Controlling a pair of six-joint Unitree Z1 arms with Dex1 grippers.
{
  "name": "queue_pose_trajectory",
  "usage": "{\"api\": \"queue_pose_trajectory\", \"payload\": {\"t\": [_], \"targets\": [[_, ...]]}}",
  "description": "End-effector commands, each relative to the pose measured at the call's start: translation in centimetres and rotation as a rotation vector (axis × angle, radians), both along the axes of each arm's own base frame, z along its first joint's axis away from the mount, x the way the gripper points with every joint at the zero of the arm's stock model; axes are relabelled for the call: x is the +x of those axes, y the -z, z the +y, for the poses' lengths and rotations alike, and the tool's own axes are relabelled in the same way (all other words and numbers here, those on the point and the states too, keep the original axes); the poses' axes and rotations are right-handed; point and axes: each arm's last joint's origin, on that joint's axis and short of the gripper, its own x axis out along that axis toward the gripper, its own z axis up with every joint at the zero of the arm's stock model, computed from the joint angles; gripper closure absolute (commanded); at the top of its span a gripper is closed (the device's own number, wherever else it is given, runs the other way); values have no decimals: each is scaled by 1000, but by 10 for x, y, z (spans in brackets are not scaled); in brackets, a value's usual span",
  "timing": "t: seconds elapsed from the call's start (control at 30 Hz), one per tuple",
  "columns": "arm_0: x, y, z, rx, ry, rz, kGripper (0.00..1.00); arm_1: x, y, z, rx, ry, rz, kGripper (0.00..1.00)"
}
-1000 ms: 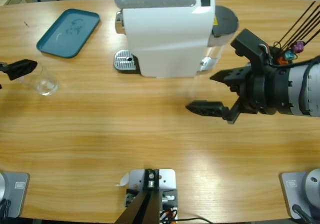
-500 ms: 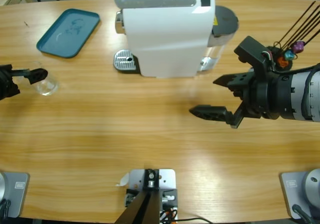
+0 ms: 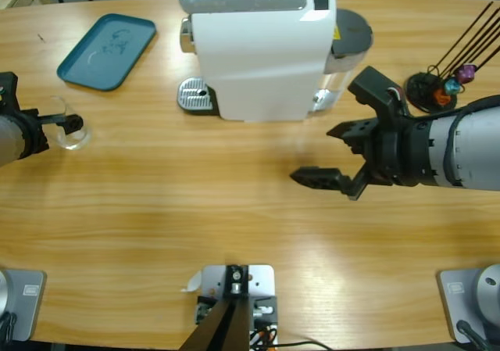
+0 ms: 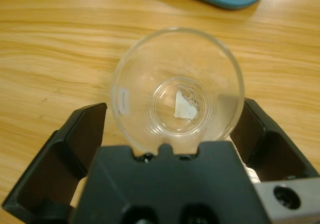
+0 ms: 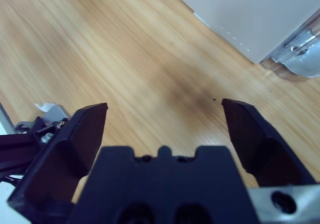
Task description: Pour coffee
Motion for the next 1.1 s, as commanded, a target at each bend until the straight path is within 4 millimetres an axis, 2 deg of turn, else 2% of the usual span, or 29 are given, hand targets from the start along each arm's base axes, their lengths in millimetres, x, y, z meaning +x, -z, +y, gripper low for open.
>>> {"api": "queue_pose_trajectory", "payload": {"t": [0.03, 0.07, 0.13, 0.23, 0.33, 0.37, 0.47, 0.57, 0.67, 0.77, 0.87, 0.93, 1.1], "targets": [[1, 6, 4, 38, 7, -40, 35, 11, 18, 11, -40, 16, 49, 0], [1, 5, 4, 32, 12, -56, 71, 11, 17, 12, -39, 16, 48, 0], [0, 7, 5, 23, 16, -67, 212, 12, 17, 12, -37, 16, 46, 0], [-4, 13, 8, 21, 26, -68, 501, 12, 15, 12, -34, 18, 41, 0], [-11, 20, 13, 24, 33, -61, 525, 12, 15, 12, -33, 20, 37, 0], [-13, 20, 13, 16, 40, -67, 614, 12, 15, 11, -34, 21, 37, 0], [-15, 15, 12, -9, 74, -100, 996, 12, 14, 11, -33, 23, 38, 0], [-14, -3, 3, -99, 276, -115, 1000, 8, 7, 7, -23, 9, 19, 0], [-5, -31, 9, -250, 583, -143, 1000, -1, -14, -4, -49, -70, -50, 0], [4, -44, 12, -264, 857, -183, 1000, -9, -23, -15, -51, -70, -72, 0], [16, -42, 16, -259, 1006, -161, 1000, -18, -33, -30, -55, -36, -114, 0], [23, -36, 14, -179, 1097, -132, 1000, -21, -34, -37, -80, -14, -125, 0], [60, -29, -4, 106, 1442, -45, 1000, -32, -39, -52, -92, 4, -125, 0]]}}
